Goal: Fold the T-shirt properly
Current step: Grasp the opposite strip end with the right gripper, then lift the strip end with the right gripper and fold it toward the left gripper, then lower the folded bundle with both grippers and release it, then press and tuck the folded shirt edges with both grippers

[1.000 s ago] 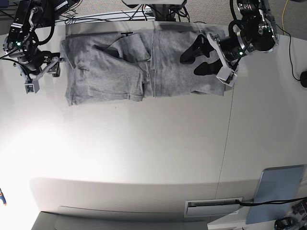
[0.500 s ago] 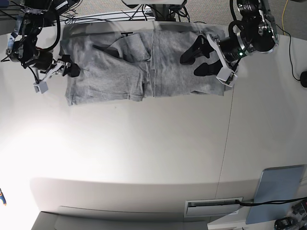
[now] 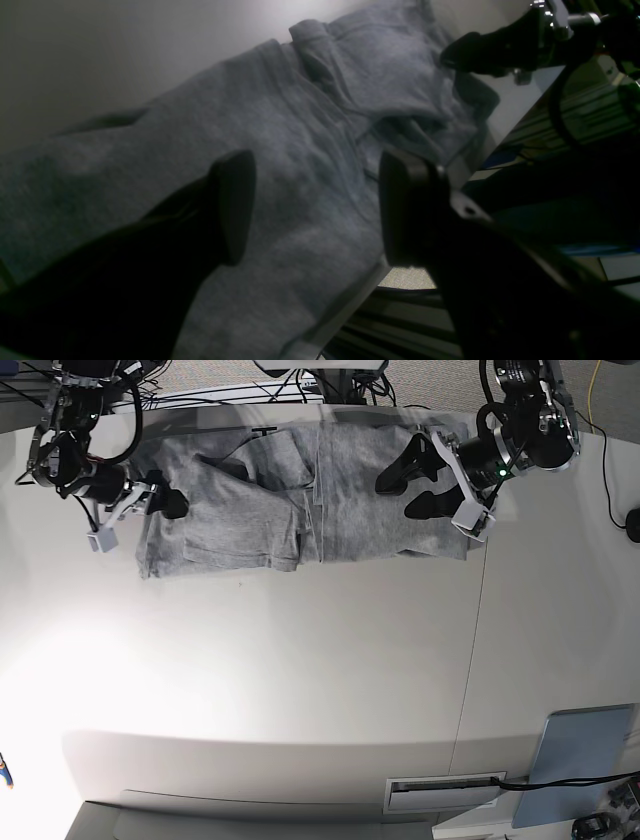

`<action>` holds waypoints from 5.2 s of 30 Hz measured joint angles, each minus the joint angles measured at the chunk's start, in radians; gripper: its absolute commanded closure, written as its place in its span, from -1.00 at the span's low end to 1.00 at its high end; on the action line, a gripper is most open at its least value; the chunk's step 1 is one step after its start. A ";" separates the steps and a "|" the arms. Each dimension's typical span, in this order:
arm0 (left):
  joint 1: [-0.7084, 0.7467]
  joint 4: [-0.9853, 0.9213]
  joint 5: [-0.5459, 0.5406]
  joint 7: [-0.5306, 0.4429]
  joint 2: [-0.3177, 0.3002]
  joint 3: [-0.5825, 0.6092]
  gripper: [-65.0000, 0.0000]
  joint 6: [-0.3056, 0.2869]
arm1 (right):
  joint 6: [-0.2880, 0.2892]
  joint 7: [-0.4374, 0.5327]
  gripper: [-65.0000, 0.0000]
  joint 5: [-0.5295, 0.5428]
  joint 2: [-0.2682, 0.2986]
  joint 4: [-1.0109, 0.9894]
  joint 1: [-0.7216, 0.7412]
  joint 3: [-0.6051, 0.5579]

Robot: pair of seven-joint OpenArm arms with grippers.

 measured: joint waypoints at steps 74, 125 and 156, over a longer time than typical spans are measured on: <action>-0.058 -0.321 0.396 -0.352 0.000 0.342 -0.20 0.071 | -0.267 0.274 1.00 -0.941 -0.349 0.662 -0.078 -0.803; 0.126 0.028 0.134 -0.159 -0.125 0.194 1.00 0.014 | -0.270 0.380 0.73 -1.047 -0.294 0.521 0.062 -0.534; -0.107 -0.395 0.503 -0.483 -0.113 0.417 1.00 0.195 | -0.091 0.287 1.00 -0.988 -0.148 0.119 0.244 -0.536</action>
